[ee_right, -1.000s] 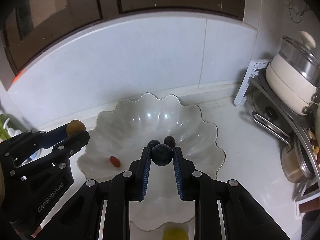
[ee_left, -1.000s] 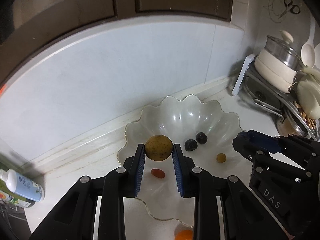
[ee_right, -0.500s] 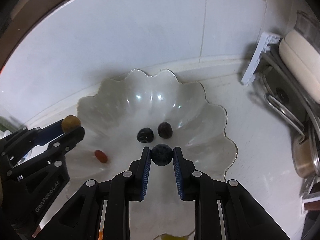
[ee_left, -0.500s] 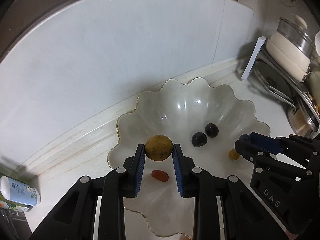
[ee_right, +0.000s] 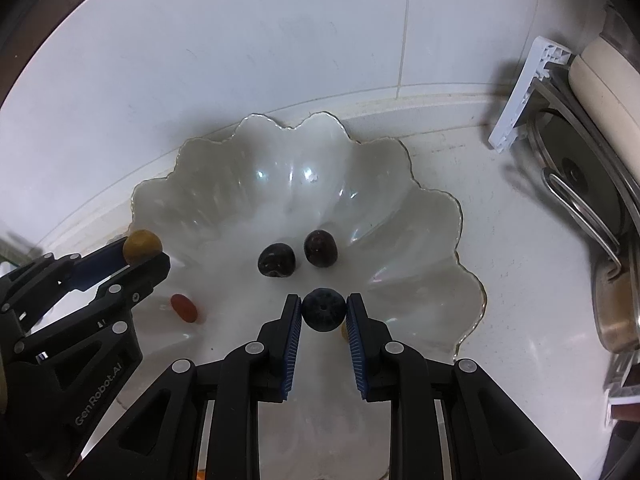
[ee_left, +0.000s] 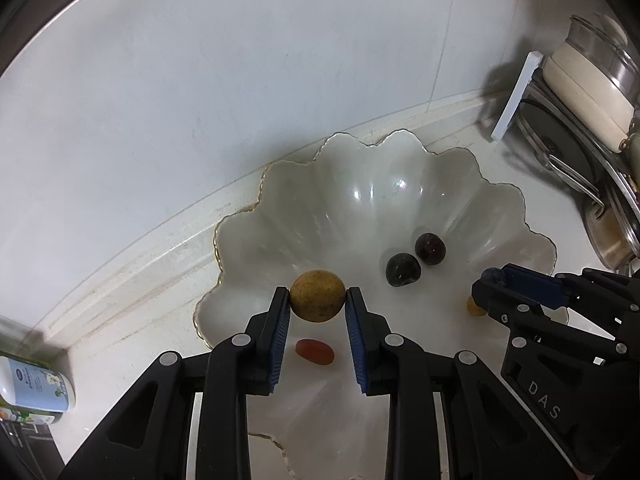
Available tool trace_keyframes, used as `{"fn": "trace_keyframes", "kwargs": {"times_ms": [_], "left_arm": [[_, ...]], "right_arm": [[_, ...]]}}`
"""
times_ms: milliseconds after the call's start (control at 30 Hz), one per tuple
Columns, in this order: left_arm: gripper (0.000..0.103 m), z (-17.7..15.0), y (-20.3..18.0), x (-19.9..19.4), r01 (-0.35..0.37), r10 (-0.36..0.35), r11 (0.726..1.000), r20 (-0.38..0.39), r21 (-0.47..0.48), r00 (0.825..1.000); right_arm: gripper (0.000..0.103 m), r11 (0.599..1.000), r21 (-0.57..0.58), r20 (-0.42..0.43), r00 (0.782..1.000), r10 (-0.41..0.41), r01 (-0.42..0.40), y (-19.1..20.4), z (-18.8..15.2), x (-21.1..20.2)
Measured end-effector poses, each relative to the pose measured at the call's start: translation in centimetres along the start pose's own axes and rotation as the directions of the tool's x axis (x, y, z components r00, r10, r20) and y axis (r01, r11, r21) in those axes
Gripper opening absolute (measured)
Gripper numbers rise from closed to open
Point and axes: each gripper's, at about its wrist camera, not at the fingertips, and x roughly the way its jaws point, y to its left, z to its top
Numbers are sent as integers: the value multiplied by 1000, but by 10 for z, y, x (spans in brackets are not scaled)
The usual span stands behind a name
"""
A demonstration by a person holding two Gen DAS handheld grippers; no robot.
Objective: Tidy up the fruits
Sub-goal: 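Open left tool over the bowl while right tool releases the blueberry into it, then withdraw both open tools from the bowl toward the loose fruits on the counter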
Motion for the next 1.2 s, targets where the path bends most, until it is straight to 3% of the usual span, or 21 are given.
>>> {"fn": "trace_keyframes", "kwargs": {"times_ms": [67,133,333,667,1033,1200], "left_arm": [[33,0,-1,0,4,-4,1000,-3,2,1000],[44,0,-1,0,-8,7,1000,2,7,1000],[44,-3,-1,-8,-37,37,999,28,17,999],[44,-13,6,-40,-64,64,998,94,-10,993],[50,-25,7,-79,-75,76,997,171,-15,982],[55,-35,8,-93,-55,58,998,198,-20,979]], "right_arm": [[25,1000,-3,4,1000,-3,3,0,0,0],[27,1000,2,-3,1000,-6,6,-2,0,1],[27,1000,8,-5,1000,-26,26,-4,-3,0],[27,996,-26,97,992,-85,88,2,-13,-35],[27,996,-19,160,984,-78,82,12,-26,-68],[35,997,-16,189,979,-76,81,13,-40,-81]]}}
